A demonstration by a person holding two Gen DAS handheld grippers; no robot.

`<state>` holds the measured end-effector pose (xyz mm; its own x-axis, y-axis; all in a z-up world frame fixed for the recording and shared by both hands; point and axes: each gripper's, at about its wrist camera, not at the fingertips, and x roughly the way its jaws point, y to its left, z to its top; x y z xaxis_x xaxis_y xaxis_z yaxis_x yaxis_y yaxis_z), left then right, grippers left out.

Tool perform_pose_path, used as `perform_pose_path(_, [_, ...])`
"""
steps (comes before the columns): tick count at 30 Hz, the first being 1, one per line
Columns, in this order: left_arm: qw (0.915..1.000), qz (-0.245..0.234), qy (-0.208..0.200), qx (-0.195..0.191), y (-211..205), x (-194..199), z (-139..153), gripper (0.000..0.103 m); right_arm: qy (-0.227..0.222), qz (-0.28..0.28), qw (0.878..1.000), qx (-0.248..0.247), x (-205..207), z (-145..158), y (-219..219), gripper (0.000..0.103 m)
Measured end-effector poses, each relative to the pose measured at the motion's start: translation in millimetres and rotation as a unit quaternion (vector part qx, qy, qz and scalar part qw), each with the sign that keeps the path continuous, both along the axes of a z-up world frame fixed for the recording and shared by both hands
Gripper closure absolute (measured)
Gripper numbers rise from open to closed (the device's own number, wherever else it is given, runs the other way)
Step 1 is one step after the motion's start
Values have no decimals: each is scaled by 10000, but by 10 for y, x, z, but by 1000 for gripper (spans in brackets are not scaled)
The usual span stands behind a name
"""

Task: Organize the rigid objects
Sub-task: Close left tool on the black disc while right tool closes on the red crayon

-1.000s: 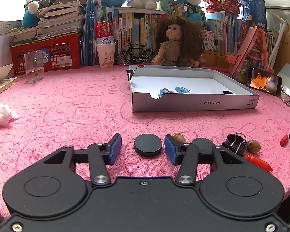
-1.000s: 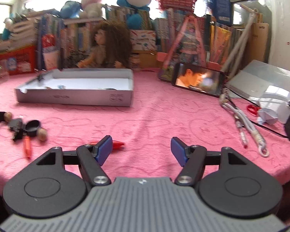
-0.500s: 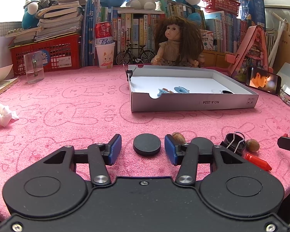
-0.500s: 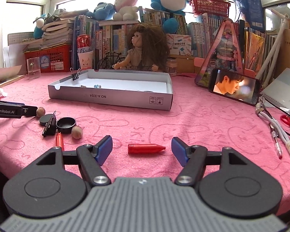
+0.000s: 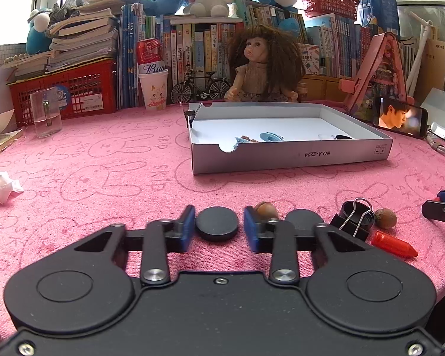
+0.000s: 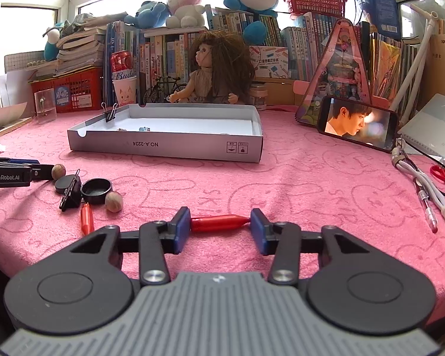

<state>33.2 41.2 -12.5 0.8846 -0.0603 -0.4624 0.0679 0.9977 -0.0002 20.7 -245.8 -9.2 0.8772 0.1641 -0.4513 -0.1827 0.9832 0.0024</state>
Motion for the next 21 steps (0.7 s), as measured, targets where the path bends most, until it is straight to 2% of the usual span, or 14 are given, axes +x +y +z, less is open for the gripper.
perform_pose_path(12, [9997,62,-175,-182,-2,7,173,73,-97,-106,9999,51,69,86,40,54])
perform_pose_path(21, [9993,-51,-201,-323,-111,131,306,73,-79,-378,9986,352,256,186,47,54])
